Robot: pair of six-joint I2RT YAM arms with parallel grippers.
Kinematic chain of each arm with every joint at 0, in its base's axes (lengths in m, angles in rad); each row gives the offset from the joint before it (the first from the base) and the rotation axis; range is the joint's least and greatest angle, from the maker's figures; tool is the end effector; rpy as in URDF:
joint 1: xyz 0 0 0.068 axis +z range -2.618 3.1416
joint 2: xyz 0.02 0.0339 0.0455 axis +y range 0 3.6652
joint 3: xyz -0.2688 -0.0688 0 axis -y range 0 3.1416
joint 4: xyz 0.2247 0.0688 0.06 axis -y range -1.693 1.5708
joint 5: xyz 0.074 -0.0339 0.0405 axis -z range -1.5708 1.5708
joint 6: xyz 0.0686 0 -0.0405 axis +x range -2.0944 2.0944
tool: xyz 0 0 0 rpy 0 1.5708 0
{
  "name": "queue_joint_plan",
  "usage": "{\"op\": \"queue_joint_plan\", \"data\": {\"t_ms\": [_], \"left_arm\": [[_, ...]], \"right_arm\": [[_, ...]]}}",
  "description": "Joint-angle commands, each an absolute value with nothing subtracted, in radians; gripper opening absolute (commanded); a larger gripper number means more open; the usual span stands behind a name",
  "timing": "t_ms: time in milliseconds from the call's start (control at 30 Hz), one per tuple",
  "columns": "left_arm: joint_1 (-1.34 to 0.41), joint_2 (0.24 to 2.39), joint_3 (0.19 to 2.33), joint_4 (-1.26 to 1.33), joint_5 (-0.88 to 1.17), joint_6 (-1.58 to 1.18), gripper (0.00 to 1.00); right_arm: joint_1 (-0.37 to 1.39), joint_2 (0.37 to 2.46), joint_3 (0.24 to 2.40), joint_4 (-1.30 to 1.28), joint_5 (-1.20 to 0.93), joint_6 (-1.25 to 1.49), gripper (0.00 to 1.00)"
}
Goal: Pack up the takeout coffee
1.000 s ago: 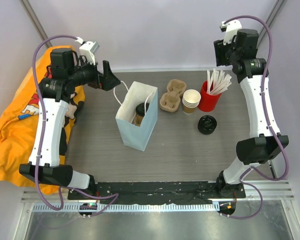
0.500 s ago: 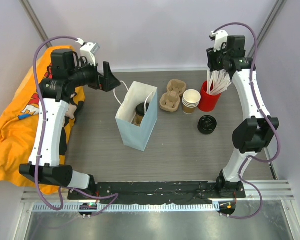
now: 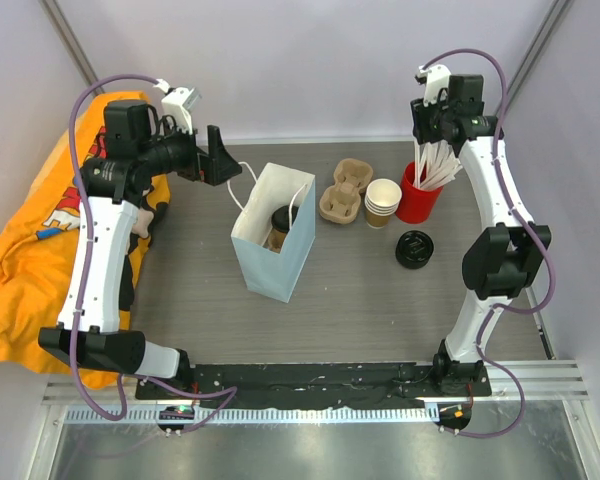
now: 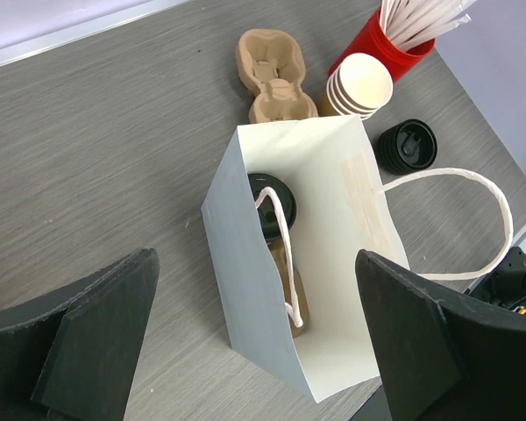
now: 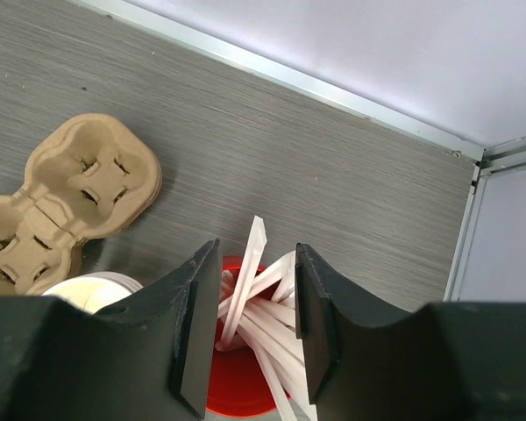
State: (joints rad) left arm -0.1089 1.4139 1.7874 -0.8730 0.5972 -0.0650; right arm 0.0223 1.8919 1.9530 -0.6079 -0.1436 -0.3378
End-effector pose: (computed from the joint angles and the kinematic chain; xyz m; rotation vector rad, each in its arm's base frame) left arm 0.2742 -0.0688 0.4542 0.4132 2.0109 -0.7233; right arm 0.4463 0.0198 0.3684 -0.4617 2.0605 -0.0364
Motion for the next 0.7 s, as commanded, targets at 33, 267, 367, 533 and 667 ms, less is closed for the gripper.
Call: {"op": "queue_joint_plan", "data": {"t_ms": [33, 267, 367, 533, 667], "left_arm": [[-0.101, 1.390, 1.787, -0.851, 0.630, -0.055, 1.00], [-0.101, 1.396, 1.787, -0.850, 0.634, -0.058, 1.00], [-0.101, 1.399, 1.787, -0.847, 0.637, -0.061, 0.99], [-0.101, 1.404, 1.789, -0.845, 0.641, -0.063, 1.00], [-0.101, 1.407, 1.787, -0.845, 0.643, -0.064, 1.00]], "right_arm": [[0.015, 1.905, 1.953, -0.543, -0.124, -0.344, 0.43], [0.014, 1.928, 1.948, -0.531, -0.110, -0.338, 0.42], [0.014, 1.934, 1.947, -0.525, -0.110, -0.328, 0.40], [-0.021, 1.939, 1.941, -0.515, -0.114, -0.325, 0.39], [-0.029, 1.934, 1.927, -0.505, -0.118, -0.327, 0.38]]}}
